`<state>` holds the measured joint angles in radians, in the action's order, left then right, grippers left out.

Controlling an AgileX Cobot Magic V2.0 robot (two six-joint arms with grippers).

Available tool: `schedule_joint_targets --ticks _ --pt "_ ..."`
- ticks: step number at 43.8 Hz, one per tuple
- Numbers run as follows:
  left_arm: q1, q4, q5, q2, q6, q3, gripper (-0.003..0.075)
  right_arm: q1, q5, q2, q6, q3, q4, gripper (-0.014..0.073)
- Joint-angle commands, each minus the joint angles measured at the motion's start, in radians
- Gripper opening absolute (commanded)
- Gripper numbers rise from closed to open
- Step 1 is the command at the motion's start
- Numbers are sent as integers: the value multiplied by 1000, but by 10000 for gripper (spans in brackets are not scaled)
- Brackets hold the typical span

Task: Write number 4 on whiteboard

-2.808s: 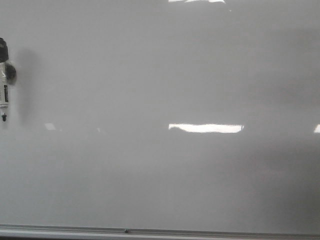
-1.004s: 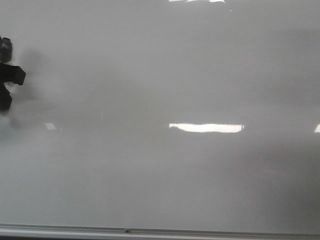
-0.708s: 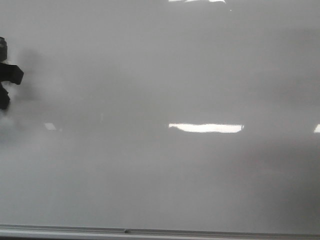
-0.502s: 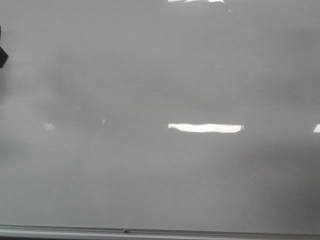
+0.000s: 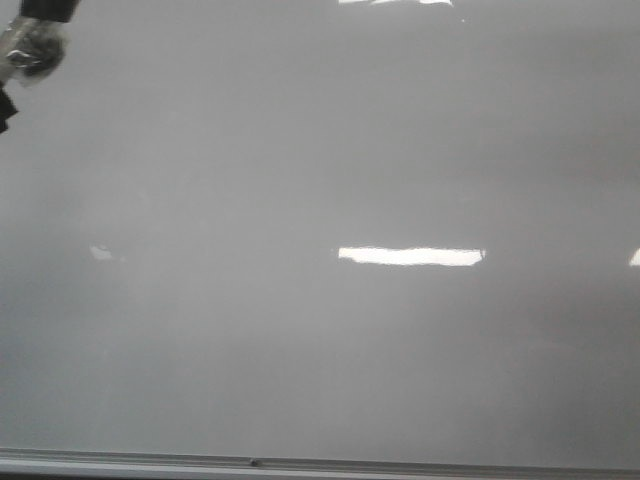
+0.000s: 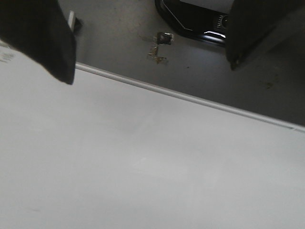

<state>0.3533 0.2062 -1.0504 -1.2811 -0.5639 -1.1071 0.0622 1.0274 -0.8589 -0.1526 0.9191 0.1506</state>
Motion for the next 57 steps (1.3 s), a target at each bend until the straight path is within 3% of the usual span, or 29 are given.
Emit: schedule_joint_targets --ticks 1,9,23,37,45,57 --pt "91 58 -27 21 -80 -62 -20 15 -18 2 -162 54 126 652" --pt "263 41 -61 -42 -80 -131 -20 109 17 -20 -381 96 249 652" --pt "499 -3 -97 -138 -102 -218 -20 406 53 -139 -561 165 248 652" --pt "531 -15 -97 -141 -104 -218 -20 599 -2 -321 -609 265 247 652" --pt "531 -15 -97 -141 -104 -218 -20 620 -41 -364 -609 286 254 643" --pt "531 -20 -97 -141 -106 -218 -20 620 -49 -364 -631 286 296 396"
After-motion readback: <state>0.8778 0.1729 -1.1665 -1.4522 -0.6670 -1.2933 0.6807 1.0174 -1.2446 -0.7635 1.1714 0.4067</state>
